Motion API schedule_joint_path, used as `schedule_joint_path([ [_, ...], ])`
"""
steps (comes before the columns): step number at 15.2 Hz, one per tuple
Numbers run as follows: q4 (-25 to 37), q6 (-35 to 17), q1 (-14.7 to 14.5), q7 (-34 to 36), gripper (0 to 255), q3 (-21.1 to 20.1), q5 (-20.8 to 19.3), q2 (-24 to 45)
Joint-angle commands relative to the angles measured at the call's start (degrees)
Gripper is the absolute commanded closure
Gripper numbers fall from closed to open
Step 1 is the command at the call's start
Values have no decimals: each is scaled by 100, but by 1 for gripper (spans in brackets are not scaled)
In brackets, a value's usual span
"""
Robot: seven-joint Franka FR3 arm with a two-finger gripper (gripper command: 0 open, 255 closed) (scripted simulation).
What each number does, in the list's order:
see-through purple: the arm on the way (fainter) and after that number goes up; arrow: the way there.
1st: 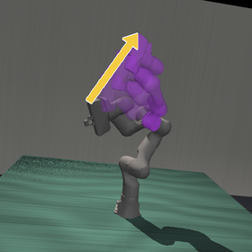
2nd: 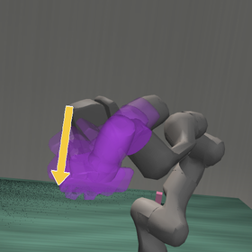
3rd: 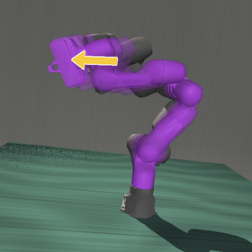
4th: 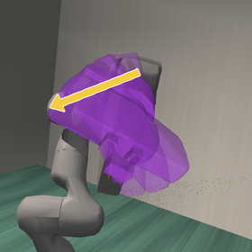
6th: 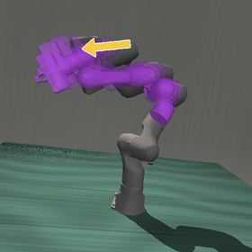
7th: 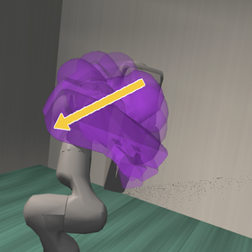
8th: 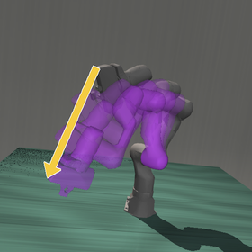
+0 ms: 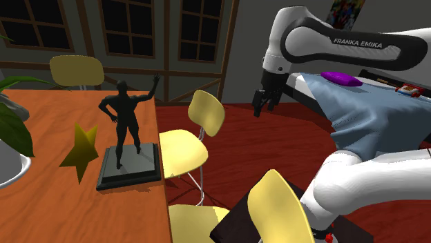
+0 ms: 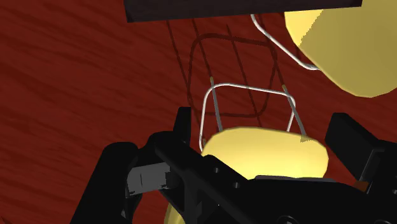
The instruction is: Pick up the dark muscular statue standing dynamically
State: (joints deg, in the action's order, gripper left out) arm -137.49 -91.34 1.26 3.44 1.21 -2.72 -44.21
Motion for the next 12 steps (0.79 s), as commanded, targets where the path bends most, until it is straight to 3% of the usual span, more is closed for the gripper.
schedule_joint_path([
  [1,0,0,0,0,0,0,0,0],
  [12,958,-755,-393,1216,0,-964,780,1162],
])
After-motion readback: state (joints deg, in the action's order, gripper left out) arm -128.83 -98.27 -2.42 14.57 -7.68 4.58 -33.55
